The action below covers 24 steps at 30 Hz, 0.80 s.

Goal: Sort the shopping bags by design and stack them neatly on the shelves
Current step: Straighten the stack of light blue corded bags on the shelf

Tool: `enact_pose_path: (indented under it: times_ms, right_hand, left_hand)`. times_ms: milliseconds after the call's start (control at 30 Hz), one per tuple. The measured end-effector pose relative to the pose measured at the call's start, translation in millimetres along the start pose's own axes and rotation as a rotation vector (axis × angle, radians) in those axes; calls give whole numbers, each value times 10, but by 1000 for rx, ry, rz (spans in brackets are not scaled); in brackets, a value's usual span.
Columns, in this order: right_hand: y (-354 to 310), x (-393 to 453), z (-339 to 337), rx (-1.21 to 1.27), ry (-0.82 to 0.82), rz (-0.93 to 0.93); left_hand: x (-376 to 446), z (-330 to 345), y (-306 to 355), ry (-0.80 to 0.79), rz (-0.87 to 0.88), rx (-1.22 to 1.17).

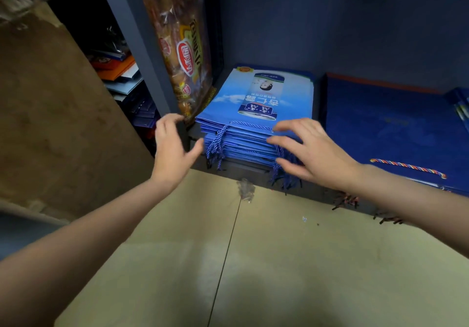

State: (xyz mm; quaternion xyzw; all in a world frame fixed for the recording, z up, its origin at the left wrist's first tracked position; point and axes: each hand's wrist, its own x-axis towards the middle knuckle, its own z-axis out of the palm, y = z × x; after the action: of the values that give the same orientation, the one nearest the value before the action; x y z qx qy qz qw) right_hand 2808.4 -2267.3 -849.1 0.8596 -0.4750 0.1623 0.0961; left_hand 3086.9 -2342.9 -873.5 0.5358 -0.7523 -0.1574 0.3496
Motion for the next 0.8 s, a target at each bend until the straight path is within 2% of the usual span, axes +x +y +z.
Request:
enact_pose_path:
  times_ms: [67,167,300,400,500,567,667,800]
  right_hand:
    - [-70,240,-9,84,-127,152]
    - [-77,550,32,185,-344,395]
    - [78,647,94,165,-487,529]
    - [144,627,50,168,-530,623]
    - [115,626,32,185,-557,718]
    - [92,622,70,231,-574,776]
    - [84,607,114,257,-589,842]
    - [120,566,38,251,-675,885]
  left_hand:
    - [76,11,73,-64,-132,-89]
    - [141,130,136,-224,-179,-69]
    - [288,219,167,-342,-330,-178]
    - [390,180,183,-361,-324,-187]
    - [508,167,166,-365,-327,-63]
    - [551,158,159,-429,-313,45]
    - [639,84,207,-564,-309,81]
    - [777,24,326,-754,-147,205]
